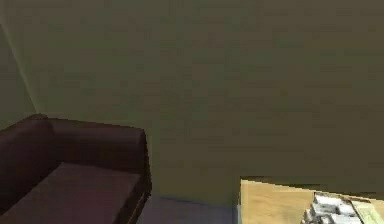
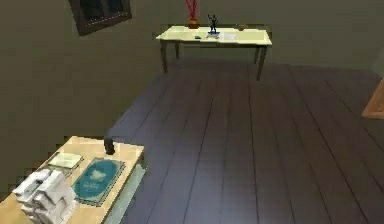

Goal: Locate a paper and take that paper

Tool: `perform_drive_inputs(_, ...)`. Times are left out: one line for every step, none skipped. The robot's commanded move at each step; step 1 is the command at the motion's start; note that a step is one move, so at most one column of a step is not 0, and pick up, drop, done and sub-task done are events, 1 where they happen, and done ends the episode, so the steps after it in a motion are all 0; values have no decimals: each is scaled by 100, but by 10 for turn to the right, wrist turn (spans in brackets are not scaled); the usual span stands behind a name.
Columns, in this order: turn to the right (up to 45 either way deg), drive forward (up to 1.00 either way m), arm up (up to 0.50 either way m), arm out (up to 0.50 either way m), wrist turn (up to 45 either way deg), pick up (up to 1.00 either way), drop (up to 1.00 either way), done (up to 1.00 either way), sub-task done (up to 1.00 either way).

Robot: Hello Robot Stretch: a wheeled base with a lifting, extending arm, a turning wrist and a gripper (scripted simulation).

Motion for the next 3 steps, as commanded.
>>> perform_drive_inputs(420,0,0,0,0,0,0,0,0)
perform_drive_inputs(0,25,0,0,0,0,0,0,0)
perform_drive_inputs(-450,0,0,0,0,0,0,0,0)
